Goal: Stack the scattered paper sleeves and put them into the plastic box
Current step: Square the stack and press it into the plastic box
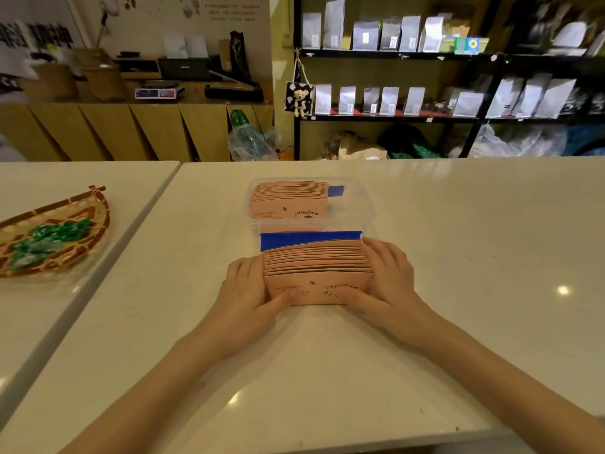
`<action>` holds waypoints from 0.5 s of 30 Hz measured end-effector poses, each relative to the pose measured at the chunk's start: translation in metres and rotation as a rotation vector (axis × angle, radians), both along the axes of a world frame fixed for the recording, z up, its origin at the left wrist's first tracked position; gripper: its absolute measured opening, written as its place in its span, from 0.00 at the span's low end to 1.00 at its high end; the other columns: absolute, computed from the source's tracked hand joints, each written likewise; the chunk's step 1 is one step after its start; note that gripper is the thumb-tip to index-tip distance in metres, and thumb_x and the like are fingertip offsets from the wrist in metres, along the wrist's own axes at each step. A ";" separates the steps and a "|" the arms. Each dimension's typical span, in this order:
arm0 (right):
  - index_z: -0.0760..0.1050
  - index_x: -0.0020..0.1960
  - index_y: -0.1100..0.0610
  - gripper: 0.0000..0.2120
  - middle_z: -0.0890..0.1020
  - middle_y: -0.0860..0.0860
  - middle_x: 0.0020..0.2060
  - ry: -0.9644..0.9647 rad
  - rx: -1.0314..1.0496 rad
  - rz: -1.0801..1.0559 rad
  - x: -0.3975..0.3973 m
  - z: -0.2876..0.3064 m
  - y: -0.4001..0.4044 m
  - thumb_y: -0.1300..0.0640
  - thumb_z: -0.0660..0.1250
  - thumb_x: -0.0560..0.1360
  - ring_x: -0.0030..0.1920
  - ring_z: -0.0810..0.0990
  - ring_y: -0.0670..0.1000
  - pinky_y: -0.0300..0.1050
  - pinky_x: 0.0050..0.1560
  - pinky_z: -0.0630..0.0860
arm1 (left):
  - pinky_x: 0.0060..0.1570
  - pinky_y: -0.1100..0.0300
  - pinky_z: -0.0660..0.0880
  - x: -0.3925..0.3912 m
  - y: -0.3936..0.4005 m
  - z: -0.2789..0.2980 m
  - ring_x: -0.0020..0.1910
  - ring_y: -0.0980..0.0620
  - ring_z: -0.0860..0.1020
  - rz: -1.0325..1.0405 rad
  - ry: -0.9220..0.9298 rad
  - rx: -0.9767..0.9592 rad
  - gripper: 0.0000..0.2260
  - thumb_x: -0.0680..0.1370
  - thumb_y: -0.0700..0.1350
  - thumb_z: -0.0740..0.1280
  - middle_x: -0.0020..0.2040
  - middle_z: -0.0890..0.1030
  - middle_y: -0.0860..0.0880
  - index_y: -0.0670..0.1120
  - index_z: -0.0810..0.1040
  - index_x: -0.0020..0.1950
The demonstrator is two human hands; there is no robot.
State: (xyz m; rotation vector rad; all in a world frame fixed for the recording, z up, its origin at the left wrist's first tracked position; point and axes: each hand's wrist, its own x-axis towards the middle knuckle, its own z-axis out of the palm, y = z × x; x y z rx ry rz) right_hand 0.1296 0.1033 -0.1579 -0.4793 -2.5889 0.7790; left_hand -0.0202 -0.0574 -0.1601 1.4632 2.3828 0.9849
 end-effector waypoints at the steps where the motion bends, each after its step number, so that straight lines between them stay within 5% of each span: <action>1: 0.53 0.59 0.28 0.24 0.57 0.34 0.63 0.008 -0.001 0.005 0.000 0.001 0.000 0.33 0.53 0.65 0.64 0.48 0.35 0.38 0.67 0.46 | 0.65 0.60 0.59 0.000 -0.001 0.001 0.66 0.54 0.62 -0.004 -0.003 0.018 0.25 0.70 0.61 0.58 0.65 0.69 0.58 0.60 0.61 0.67; 6: 0.65 0.65 0.44 0.32 0.63 0.38 0.65 0.027 0.013 -0.026 0.001 -0.002 0.010 0.33 0.55 0.64 0.68 0.51 0.41 0.39 0.67 0.49 | 0.58 0.69 0.56 -0.003 -0.005 0.007 0.59 0.60 0.59 0.030 -0.010 0.082 0.18 0.75 0.48 0.64 0.60 0.68 0.57 0.51 0.66 0.64; 15: 0.61 0.62 0.37 0.28 0.61 0.38 0.66 -0.049 0.081 -0.005 0.002 0.005 0.016 0.33 0.57 0.64 0.69 0.49 0.41 0.39 0.67 0.45 | 0.62 0.65 0.58 -0.006 -0.001 0.007 0.61 0.59 0.58 0.009 0.065 0.069 0.20 0.73 0.54 0.64 0.59 0.68 0.60 0.53 0.67 0.64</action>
